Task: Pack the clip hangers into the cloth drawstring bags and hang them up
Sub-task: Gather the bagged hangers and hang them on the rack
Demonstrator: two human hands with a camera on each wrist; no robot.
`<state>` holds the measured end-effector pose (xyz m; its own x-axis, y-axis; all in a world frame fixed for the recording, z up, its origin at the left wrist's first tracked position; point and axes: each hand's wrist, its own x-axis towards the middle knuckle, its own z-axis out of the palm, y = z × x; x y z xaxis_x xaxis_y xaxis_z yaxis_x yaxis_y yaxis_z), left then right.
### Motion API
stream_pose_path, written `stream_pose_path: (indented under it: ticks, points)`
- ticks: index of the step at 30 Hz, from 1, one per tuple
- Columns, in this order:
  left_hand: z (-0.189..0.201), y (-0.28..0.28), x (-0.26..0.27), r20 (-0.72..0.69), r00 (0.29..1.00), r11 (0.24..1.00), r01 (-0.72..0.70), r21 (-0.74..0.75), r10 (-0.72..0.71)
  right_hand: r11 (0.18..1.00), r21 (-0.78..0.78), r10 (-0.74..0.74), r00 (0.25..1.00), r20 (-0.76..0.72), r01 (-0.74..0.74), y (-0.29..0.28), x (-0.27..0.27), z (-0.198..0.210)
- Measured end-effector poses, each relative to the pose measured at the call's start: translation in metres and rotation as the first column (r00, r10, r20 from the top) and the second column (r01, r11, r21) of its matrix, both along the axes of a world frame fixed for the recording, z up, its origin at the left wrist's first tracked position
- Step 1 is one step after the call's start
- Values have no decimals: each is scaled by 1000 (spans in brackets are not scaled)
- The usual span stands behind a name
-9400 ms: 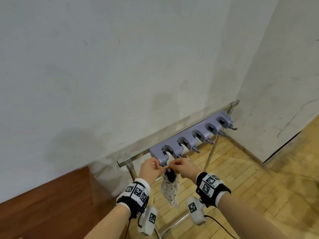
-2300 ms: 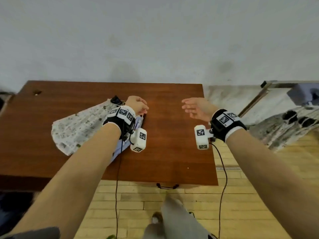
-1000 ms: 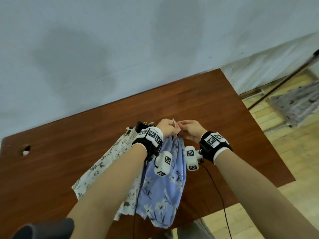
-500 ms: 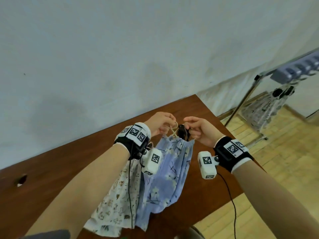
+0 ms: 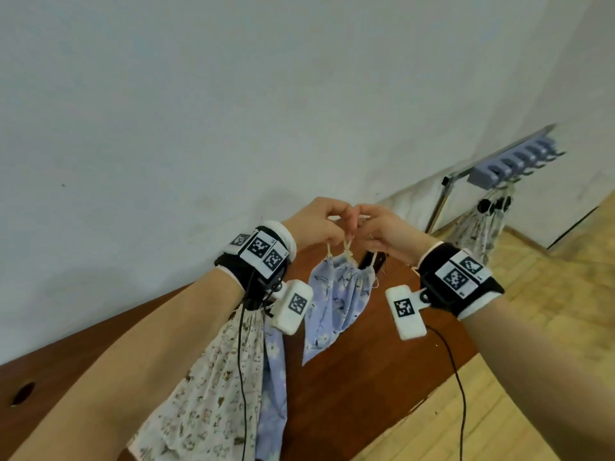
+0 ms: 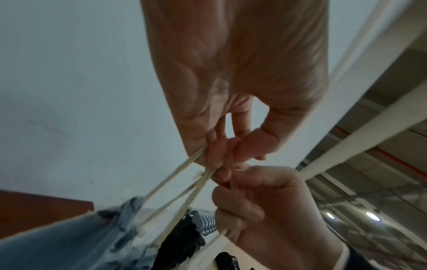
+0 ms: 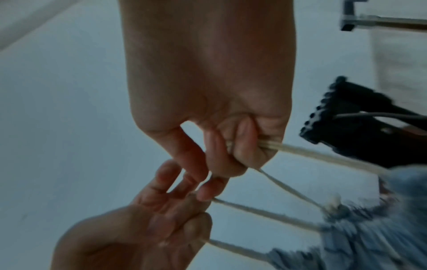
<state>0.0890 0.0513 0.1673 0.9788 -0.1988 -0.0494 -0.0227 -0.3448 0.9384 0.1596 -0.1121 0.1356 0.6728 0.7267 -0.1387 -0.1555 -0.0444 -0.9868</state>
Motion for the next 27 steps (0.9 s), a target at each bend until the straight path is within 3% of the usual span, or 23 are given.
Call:
stream_pose_path:
  ticks: [2,5,10,14,21,24,27]
  points:
    - [9,-8,-3,42,998,998,35,45,-37,995,-96,-4,992,130,17,-4,0,9]
    - [20,-20,-5,88,992,994,79,78,-85,974,-211,136,958,252,-83,-13,-3,23]
    - [30,-41,1,115,984,990,126,67,-133,972,-136,193,981,-6,-192,-27,-16,45]
    - [20,-47,10,132,984,993,116,13,-116,971,-212,106,994,-9,-106,-49,-21,47]
    - [6,-90,28,69,964,966,256,28,-258,944,-328,9,993,121,31,-100,-27,42]
    - [0,-128,45,-17,939,934,342,107,-342,955,-294,-20,998,57,36,-139,-17,44]
    - [-15,-178,69,-157,947,957,290,33,-281,954,-298,-26,999,46,38,-182,-3,44]
